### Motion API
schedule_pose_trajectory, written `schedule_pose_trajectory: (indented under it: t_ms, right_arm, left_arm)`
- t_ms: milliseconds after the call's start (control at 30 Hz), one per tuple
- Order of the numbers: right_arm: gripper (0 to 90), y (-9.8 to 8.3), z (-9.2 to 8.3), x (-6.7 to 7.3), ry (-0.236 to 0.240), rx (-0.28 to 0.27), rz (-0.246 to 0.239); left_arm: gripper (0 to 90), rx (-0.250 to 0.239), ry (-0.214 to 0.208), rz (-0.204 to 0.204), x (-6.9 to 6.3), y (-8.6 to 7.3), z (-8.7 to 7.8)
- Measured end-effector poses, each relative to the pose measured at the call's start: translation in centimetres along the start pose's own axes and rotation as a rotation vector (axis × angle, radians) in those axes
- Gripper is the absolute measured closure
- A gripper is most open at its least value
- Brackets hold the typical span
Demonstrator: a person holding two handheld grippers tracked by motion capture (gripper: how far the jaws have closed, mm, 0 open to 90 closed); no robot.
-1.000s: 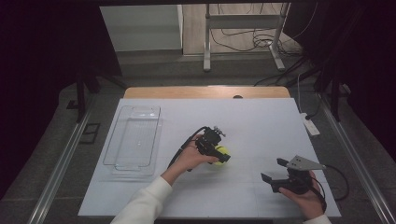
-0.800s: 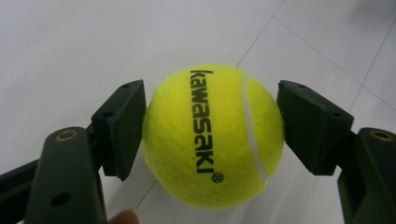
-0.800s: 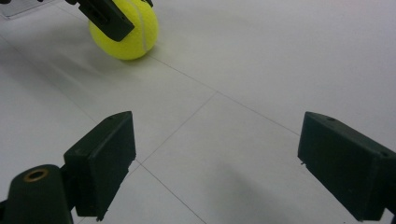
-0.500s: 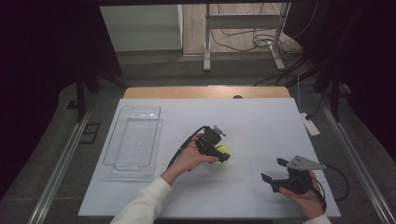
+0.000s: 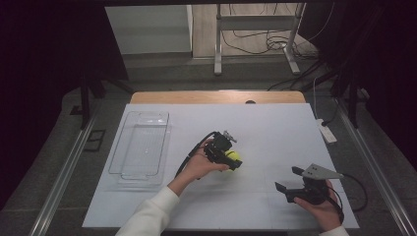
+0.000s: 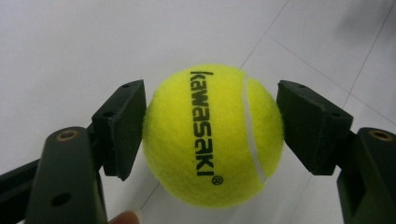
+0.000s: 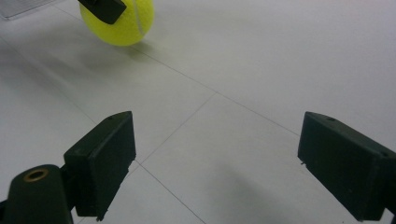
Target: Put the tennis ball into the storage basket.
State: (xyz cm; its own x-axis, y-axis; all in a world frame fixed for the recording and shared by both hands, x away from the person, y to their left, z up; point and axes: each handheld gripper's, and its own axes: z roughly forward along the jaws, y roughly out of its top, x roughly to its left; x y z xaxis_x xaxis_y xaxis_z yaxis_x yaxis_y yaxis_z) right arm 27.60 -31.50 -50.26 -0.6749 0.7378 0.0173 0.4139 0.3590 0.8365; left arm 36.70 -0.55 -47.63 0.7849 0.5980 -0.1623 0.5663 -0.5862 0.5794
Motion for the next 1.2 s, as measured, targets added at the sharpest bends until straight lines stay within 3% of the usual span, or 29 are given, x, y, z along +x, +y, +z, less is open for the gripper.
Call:
schedule_pose_trajectory:
  t_ms: [500, 1200]
  right_arm:
    - [11.9, 0.0, 0.0, 0.0, 0.000, 0.000, 0.000]
    - [11.9, 0.0, -0.1, 0.0, -0.005, -0.002, 0.004]
  left_arm:
    - [27.7, -0.025, 0.005, 0.010, -0.2, 0.0, -0.7]
    - [27.7, -0.106, 0.012, 0.015, -0.4, 0.1, -3.1]
